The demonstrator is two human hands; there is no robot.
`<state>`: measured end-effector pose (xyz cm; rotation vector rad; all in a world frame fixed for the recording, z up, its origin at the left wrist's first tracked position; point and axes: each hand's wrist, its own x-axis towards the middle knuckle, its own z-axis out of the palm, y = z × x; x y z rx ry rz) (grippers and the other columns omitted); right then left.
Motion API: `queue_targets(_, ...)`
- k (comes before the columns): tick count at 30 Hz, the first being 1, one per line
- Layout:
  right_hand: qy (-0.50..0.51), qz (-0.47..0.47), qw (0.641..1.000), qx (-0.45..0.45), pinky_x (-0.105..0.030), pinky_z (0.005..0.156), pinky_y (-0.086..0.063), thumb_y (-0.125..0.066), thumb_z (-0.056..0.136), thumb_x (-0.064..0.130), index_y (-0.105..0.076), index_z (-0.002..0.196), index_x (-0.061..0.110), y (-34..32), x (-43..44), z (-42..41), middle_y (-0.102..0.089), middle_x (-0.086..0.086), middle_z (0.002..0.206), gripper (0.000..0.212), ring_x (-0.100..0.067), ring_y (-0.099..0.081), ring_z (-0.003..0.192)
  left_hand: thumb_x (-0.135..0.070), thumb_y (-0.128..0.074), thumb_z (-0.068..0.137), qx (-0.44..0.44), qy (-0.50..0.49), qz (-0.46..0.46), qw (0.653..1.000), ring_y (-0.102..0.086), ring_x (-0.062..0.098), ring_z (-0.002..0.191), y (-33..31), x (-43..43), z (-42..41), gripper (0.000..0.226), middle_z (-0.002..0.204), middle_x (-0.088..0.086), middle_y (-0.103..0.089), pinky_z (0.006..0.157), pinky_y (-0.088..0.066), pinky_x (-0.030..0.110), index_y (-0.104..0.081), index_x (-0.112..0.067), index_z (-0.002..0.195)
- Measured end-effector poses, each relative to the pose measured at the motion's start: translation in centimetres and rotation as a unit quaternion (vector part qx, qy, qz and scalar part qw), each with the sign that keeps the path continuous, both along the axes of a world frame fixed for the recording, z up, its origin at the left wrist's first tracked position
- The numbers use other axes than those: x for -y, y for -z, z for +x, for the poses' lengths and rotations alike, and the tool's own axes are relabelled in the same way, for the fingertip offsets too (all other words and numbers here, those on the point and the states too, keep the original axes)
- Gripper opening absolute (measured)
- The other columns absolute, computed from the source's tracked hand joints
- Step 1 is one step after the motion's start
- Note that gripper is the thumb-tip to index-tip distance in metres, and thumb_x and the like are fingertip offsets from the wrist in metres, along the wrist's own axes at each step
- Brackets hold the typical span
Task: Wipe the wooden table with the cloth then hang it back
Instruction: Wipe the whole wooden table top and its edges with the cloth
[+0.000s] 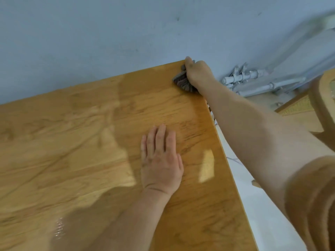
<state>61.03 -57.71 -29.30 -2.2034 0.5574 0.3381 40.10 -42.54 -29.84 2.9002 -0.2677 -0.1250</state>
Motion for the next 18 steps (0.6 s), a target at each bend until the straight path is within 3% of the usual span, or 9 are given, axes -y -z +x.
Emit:
queue_targets(3,-0.016,0.017,1.0,0.007,-0.04,0.097,-0.044,-0.025,0.103,0.031,-0.057,0.123,0.005,0.1,-0.1,1.2,-0.059,-0.016,0.12,0.046,-0.033,-0.054,0.11,-0.029,-0.029,0.085,0.001,0.004,0.009,1.0,-0.028,0.032,0.138,0.1,0.0,0.0,0.05,0.144,0.013,-0.042,0.115,-0.019,0.05,-0.039,-0.016,0.131)
queue_targets(6,-0.018,0.024,0.999,0.021,-0.04,0.094,-0.045,-0.027,0.102,0.034,-0.058,0.117,0.008,0.2,0.1,0.3,-0.059,-0.015,0.119,0.044,-0.033,-0.055,0.11,-0.029,-0.031,0.084,0.002,0.001,0.013,1.0,-0.029,0.032,0.138,0.1,0.0,-0.2,0.049,0.144,0.013,-0.042,0.115,-0.022,0.051,-0.042,-0.016,0.13)
queue_targets(11,0.007,0.01,1.0,0.016,-0.032,0.072,-0.038,-0.032,0.101,0.044,-0.054,0.085,0.012,0.9,0.6,-3.5,-0.055,-0.001,0.081,0.042,-0.026,-0.053,0.086,-0.029,-0.031,0.083,0.01,0.001,0.011,1.0,-0.029,0.032,0.138,0.1,0.1,-0.4,0.048,0.143,0.013,-0.043,0.114,-0.023,0.052,-0.041,-0.016,0.128)
queue_targets(18,0.022,-0.032,0.999,0.005,-0.032,0.069,-0.034,-0.028,0.102,0.051,-0.053,0.088,0.011,1.0,1.1,-11.7,-0.052,-0.003,0.079,0.049,-0.025,-0.051,0.08,-0.028,-0.03,0.082,0.017,0.0,0.001,1.0,-0.031,0.034,0.137,0.1,0.2,-0.6,0.049,0.142,0.012,-0.043,0.112,-0.026,0.054,-0.047,-0.014,0.125)
